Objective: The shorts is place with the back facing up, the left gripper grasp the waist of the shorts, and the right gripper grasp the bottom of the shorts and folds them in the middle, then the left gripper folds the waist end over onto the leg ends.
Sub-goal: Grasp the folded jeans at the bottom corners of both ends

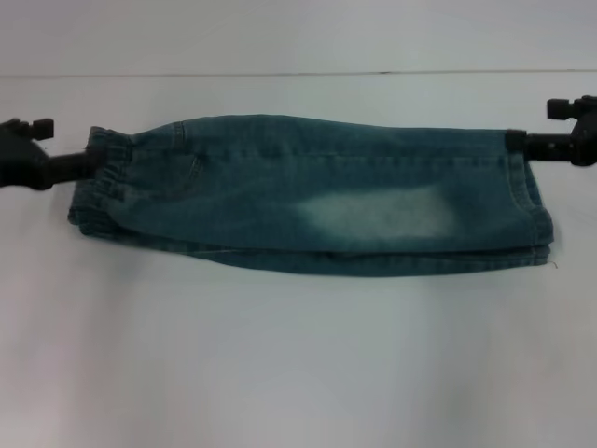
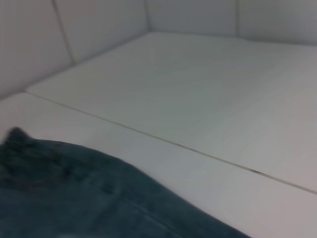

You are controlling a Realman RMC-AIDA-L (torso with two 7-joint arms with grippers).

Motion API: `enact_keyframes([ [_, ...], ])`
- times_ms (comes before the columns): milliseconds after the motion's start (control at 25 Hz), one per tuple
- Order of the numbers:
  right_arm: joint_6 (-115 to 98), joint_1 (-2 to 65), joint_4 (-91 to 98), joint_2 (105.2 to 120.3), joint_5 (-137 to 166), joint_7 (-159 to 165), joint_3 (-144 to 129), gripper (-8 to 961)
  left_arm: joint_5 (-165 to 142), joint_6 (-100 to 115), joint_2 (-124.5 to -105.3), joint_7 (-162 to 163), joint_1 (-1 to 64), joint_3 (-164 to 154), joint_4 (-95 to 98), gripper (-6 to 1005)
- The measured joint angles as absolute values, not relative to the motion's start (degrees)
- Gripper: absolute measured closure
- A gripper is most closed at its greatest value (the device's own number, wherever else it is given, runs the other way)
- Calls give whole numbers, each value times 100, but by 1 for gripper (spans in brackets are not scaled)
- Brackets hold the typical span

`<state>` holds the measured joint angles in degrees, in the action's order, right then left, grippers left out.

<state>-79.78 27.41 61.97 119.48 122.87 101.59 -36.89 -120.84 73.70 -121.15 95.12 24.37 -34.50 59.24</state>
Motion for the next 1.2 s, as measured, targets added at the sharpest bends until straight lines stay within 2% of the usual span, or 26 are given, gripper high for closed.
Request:
enact_keyframes([
  [120,-8486,2516,6062,11967,11788,9660,-3702,7,-11921,7979,-12111,8996,2341,-3060,5726,127],
  [200,-8816,2411,5893,11974,11569,9292,-3703,9,-11900,8400,-12104,8676,2280,-2810,5541,61],
  [400,-9427,2245,5322,11977,11337,8376,-3683,15,-11983,9022,-12029,8150,2156,-2487,5193,65],
  [640,-9706,2188,4583,11979,11351,7366,-3690,22,-12060,9069,-12070,7899,1990,-2484,5165,69],
  [880,-9750,2129,3960,11979,11373,6590,-3671,30,-12157,8086,-12168,7846,1945,-2541,5079,72],
  [1200,-9761,2127,3821,11980,11354,6551,-3700,39,-12157,7255,-12161,7564,2134,-2782,4671,77],
])
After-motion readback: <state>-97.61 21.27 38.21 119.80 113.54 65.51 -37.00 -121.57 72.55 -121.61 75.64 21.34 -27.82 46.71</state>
